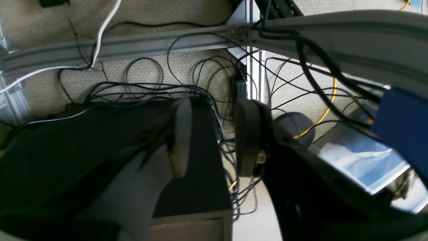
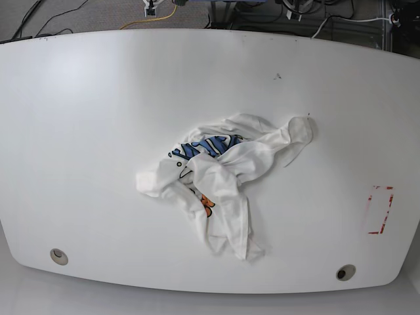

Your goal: Layout the t-shirt on the table in an organized manner, then fold the t-shirt properly

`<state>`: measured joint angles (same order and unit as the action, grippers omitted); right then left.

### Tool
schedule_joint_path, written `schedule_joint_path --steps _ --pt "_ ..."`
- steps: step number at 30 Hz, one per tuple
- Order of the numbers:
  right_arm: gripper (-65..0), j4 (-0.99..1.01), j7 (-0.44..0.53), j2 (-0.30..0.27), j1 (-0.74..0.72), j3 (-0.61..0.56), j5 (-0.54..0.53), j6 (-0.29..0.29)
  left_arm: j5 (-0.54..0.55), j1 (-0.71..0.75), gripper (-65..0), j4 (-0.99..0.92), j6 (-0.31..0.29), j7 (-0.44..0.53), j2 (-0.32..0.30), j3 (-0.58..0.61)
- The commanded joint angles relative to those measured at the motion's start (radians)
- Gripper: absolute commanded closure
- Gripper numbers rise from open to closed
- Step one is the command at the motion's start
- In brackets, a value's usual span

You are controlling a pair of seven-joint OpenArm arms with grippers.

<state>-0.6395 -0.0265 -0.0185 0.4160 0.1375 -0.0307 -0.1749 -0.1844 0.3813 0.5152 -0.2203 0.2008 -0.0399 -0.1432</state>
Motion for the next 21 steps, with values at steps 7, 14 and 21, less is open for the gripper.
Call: schedule_joint_path --steps 7,14,21 --pt "-7.6 -0.202 0.003 -0.001 0.146 0.0 -0.005 -0.001 0.075 0.117 -20.4 0.165 -0.006 0.007 -0.012 0.0" --pt "-3.6 -0.375 0.001 -0.001 0.257 0.0 -0.008 -0.001 0.076 0.199 -20.3 0.287 -0.006 0.007 -0.013 0.0" --pt "-3.6 -0.521 -0.033 -0.001 0.349 0.0 -0.01 -0.001 0.082 0.288 -20.3 0.429 -0.006 0.006 -0.013 0.0"
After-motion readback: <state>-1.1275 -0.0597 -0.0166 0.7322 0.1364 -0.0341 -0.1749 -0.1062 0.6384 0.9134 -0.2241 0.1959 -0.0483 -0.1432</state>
